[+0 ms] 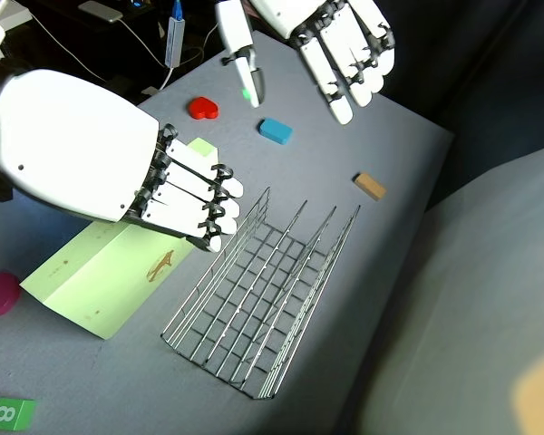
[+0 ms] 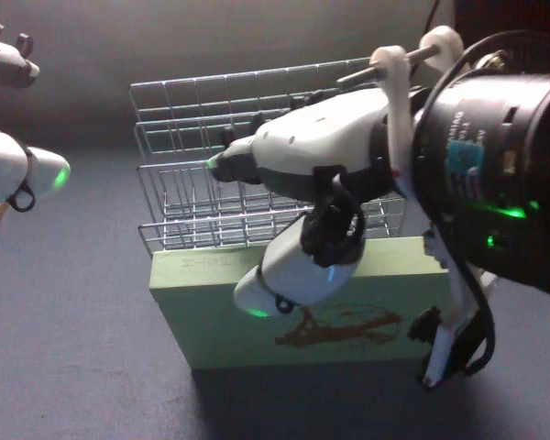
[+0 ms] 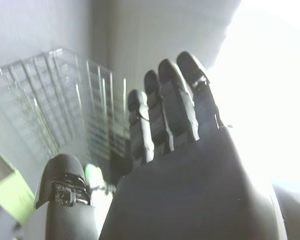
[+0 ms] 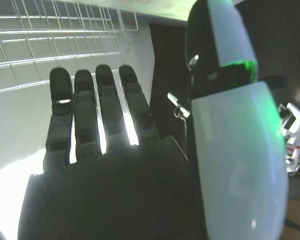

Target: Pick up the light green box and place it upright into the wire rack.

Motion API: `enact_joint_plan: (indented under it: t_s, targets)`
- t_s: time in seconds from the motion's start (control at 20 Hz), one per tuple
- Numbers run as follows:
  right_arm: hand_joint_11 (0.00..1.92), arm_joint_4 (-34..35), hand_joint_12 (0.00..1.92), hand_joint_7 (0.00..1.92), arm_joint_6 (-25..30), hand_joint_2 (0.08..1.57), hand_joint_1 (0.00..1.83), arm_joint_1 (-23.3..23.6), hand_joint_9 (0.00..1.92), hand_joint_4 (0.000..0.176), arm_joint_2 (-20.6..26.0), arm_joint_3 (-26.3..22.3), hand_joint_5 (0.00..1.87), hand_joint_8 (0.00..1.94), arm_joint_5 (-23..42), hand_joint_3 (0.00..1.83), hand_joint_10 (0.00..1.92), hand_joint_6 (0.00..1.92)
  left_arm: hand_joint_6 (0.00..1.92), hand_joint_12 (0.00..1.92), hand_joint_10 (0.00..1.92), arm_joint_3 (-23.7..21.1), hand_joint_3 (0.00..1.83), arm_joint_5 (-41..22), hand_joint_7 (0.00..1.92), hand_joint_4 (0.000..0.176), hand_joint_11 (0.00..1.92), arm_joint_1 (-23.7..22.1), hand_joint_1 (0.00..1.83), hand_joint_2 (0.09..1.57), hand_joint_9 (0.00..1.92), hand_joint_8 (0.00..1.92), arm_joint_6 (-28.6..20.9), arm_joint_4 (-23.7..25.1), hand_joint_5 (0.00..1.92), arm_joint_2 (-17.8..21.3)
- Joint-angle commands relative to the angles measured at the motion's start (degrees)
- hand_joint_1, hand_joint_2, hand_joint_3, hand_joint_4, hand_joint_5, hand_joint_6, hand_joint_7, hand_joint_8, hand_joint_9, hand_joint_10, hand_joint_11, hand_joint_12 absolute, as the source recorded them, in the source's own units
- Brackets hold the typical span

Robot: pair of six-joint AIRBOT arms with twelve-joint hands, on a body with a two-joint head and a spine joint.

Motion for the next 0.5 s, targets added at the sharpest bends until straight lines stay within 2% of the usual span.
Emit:
enact_joint_plan:
  t_s: [0.0, 0.25, 0.45]
  targets:
    - [0.0, -3.5, 0.64, 0.18, 0.6, 1.02, 0.72, 0.3, 0.15, 0.0, -0.3, 0.3, 0.14, 0.01, 2.0, 0.0, 0.01, 0.01, 0.0, 0.77, 0.0, 0.3, 0.0, -1.9, 0.34, 0.063, 0.0, -0.7, 0.08, 1.19, 0.33, 0.0, 0.5, 4.7, 0.32, 0.4]
    - [0.0, -3.8, 0.67, 0.18, 2.0, 1.03, 0.73, -1.0, 0.14, 0.0, -1.1, 0.7, 0.14, 0.0, 0.1, 0.0, 0.0, 0.0, 0.0, 0.73, 0.0, 0.6, 0.0, -2.6, 0.32, 0.064, 0.0, -0.8, 0.06, 1.2, 0.3, 0.0, 0.9, 4.7, 0.31, 0.7]
    - [0.0, -7.6, 0.68, 0.18, 3.5, 1.03, 0.74, -2.2, 0.14, 0.0, -1.3, 0.9, 0.14, 0.0, -0.3, 0.0, 0.0, 0.0, 0.01, 0.73, 0.0, 0.6, 0.0, -3.0, 0.33, 0.063, 0.0, -0.9, 0.07, 1.2, 0.3, 0.0, 2.1, 3.7, 0.33, 0.7]
